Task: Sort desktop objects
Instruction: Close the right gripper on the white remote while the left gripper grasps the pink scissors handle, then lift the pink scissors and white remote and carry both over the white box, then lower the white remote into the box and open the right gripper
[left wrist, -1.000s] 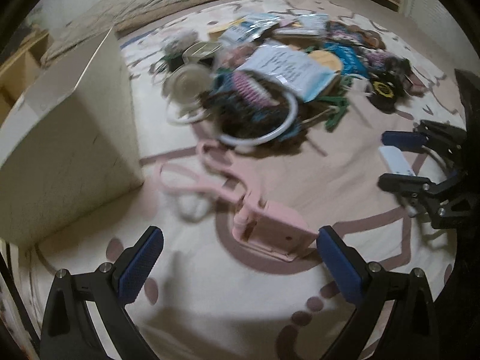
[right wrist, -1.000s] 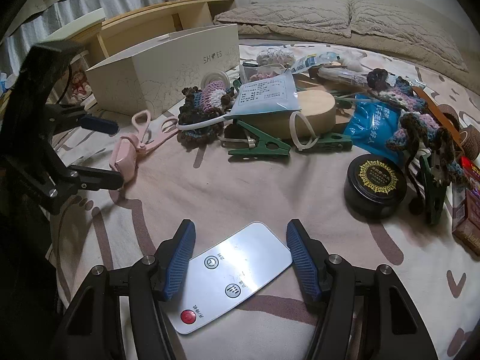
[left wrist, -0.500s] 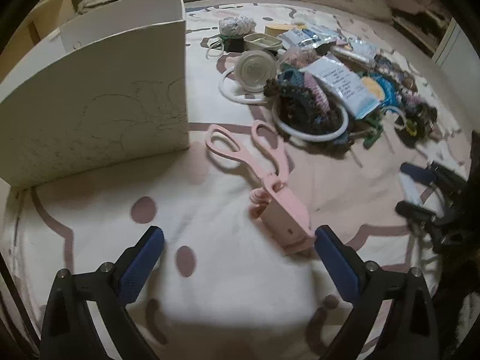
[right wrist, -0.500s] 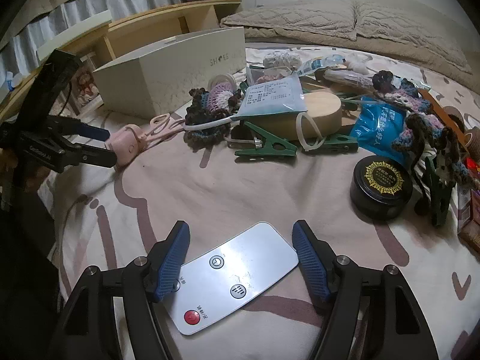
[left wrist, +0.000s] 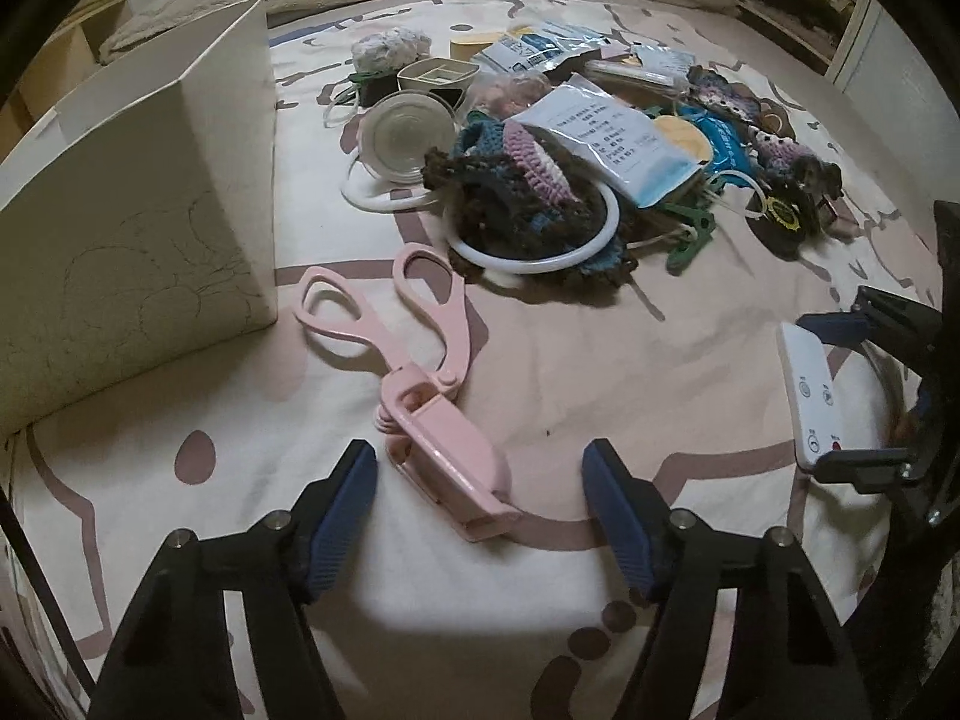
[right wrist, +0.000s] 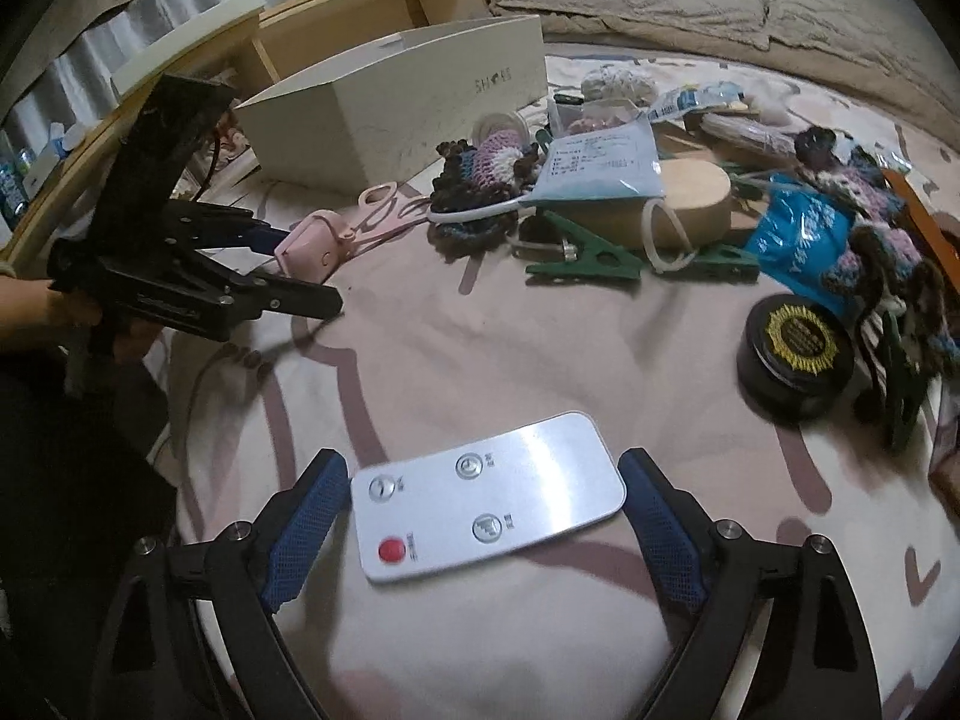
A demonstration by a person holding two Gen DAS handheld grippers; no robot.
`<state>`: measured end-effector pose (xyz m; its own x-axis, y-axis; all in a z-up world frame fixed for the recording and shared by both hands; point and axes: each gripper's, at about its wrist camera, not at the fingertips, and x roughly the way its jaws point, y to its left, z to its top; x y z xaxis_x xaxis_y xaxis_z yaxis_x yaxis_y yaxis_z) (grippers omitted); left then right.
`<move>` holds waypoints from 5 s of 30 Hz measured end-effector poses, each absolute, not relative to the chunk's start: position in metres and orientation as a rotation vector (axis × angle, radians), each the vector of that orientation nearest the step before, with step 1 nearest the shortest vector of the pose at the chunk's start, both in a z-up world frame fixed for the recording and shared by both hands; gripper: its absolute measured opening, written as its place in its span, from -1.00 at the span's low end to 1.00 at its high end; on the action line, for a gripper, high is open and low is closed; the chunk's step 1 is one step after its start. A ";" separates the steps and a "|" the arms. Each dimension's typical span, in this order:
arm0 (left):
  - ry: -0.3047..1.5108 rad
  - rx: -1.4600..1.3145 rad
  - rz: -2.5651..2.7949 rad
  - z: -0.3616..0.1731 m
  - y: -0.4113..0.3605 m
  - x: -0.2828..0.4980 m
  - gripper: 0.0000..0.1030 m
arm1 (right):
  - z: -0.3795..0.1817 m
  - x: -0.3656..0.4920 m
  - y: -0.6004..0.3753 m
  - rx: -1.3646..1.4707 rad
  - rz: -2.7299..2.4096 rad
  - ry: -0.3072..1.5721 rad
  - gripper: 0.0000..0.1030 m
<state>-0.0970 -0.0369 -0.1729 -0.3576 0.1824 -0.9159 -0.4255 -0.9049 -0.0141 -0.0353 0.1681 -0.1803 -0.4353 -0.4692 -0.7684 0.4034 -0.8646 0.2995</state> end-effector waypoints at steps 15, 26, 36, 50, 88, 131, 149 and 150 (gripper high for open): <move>0.258 -1.532 2.311 -0.171 -0.045 -0.105 -0.06 | -0.179 -0.019 0.139 1.359 -2.392 0.054 0.77; 0.211 -1.584 2.335 -0.168 -0.056 -0.110 -0.40 | -0.180 -0.020 0.138 1.372 -2.433 0.036 0.69; 0.227 -1.639 2.409 -0.166 -0.075 -0.113 -0.45 | -0.179 -0.023 0.134 1.388 -2.436 0.041 0.69; 0.225 -1.675 2.466 -0.170 -0.076 -0.126 -0.28 | -0.178 -0.022 0.132 1.399 -2.455 0.017 0.69; 0.265 -1.489 2.495 -0.120 -0.066 -0.112 -0.63 | -0.146 -0.033 0.154 1.325 -2.548 -0.055 0.69; 0.057 -1.264 2.918 -0.034 -0.165 -0.180 -0.63 | -0.039 -0.166 0.098 0.938 -2.468 -0.045 0.69; 0.018 -1.341 2.954 -0.048 -0.218 -0.214 -0.63 | -0.019 -0.260 0.010 0.883 -2.297 0.203 0.69; 0.007 -1.340 2.954 -0.048 -0.220 -0.214 -0.63 | -0.021 -0.265 0.004 0.895 -2.287 0.221 0.69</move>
<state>-0.2145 -0.2198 -0.0483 -0.6546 -0.0947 -0.7500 0.0910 -0.9948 0.0461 -0.2651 0.0044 -0.0209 -0.5461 -0.5222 -0.6551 0.6379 -0.7661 0.0789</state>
